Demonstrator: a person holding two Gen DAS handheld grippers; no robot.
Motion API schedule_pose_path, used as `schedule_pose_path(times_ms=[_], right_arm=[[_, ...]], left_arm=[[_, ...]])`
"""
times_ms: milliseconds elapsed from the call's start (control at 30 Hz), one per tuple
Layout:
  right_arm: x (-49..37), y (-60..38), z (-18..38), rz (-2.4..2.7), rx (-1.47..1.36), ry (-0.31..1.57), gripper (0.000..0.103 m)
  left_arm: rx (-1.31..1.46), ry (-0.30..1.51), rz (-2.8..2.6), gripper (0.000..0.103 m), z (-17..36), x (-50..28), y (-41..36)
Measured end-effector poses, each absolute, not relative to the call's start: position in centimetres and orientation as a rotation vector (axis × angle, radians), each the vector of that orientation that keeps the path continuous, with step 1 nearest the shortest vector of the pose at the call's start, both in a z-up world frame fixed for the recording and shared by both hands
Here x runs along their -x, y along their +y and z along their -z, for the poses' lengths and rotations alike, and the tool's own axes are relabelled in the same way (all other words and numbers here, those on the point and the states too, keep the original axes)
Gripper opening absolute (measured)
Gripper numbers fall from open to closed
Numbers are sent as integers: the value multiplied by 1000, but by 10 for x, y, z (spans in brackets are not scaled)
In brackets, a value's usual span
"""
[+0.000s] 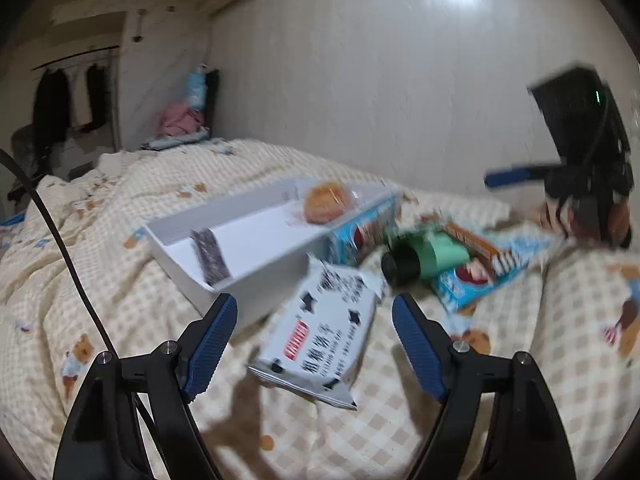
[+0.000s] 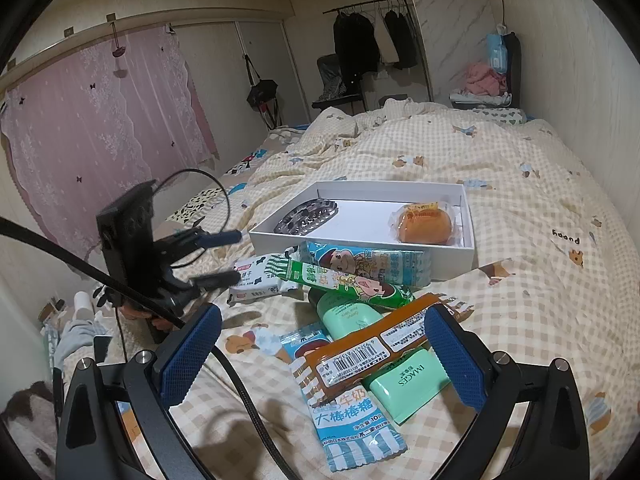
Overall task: Organize objects
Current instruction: 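Move the left gripper to the white biscuit pack and close on it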
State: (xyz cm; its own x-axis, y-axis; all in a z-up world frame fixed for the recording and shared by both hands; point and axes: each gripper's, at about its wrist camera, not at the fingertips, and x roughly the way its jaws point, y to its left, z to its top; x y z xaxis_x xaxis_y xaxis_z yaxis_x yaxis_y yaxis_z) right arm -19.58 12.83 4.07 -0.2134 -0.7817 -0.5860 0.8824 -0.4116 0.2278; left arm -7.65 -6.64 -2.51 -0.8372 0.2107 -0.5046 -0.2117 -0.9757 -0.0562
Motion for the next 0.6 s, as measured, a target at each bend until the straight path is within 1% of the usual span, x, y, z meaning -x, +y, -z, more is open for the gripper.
schedule_pose_path(times_ms=[67, 267, 500, 600], right_arm=[[196, 128, -41, 1844, -774, 184, 102], [197, 128, -40, 1843, -775, 184, 102], [199, 127, -39, 1833, -791, 179, 102], [202, 126, -36, 1817, -813, 170, 102]], left_arm=[[787, 0, -2732, 83, 33, 82, -62], [835, -102, -2654, 83, 36, 87, -70], [641, -20, -2755, 84, 16, 67, -61], [665, 75, -2778, 86, 22, 68, -55]])
